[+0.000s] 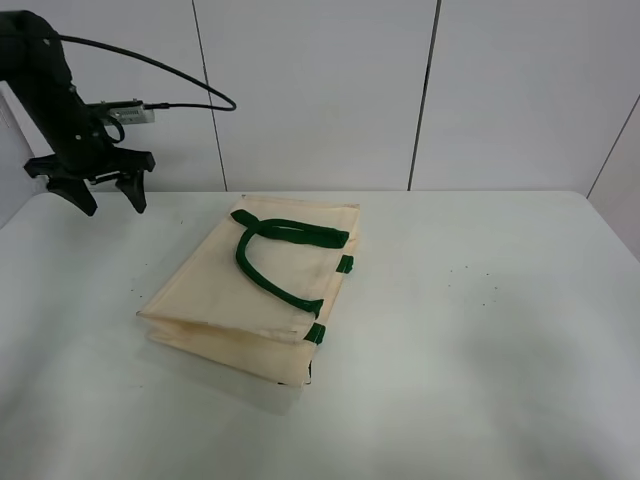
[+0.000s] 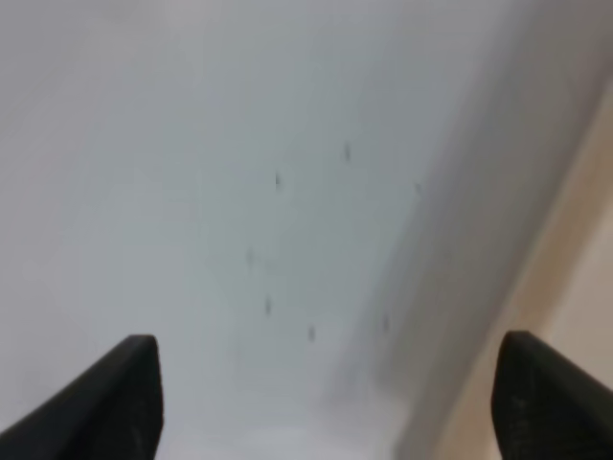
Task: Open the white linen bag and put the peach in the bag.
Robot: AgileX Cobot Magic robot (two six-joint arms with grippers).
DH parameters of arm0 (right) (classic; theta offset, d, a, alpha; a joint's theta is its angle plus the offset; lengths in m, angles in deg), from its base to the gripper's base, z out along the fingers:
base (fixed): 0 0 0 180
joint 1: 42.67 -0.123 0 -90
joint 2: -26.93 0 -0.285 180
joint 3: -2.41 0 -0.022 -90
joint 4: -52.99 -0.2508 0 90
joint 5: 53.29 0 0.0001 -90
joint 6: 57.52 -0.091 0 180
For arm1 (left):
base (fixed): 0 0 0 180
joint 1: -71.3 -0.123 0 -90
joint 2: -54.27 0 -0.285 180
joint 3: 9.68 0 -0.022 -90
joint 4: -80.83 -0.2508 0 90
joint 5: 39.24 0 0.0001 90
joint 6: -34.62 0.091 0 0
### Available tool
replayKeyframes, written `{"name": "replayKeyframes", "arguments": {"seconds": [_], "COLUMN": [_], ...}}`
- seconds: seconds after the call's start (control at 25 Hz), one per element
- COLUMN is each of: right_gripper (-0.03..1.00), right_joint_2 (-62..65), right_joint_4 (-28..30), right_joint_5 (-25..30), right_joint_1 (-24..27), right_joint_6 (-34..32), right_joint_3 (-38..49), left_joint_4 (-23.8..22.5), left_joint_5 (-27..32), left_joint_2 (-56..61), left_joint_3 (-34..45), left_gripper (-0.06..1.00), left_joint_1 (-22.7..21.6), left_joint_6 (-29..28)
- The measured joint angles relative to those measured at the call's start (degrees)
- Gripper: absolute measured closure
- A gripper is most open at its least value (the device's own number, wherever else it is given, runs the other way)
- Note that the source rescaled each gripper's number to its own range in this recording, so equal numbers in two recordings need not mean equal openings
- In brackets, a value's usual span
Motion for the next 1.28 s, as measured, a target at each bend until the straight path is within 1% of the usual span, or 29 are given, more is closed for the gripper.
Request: {"name": "replayKeyframes", "arguments": {"seconds": [0.12,0.48,0.76,1.08,1.28], "right_gripper": [-0.03,-0.03,-0.03,-0.03,-0.03], "right_joint_2": [0.00,0.00,0.00,0.00,0.00], "right_joint_4": [0.00,0.00,0.00,0.00,0.00], "right_joint_5": [0.00,0.00,0.00,0.00,0.00], "right_joint_1": [0.00,0.00,0.00,0.00,0.00], "right_joint_6": [0.00,0.00,0.00,0.00,0.00], "right_joint_3": [0.00,0.00,0.00,0.00,0.00], "left_joint_4": [0.00,-0.76,-0.83,-0.73,-0.73], "left_joint_5": [1.01,1.12,1.17,0.73,-0.46], "left_joint_2": [6.87,28.86,49.72,76.59,92.84], "left_joint_3": [6.53,26.71,43.60,63.34,71.32], "left_gripper": [-0.06,-0.06,-0.06,-0.06,-0.06], "left_joint_1": [0.00,0.00,0.00,0.00,0.00], "left_joint_6": [0.11,0.35,1.83,3.50,3.52]}}
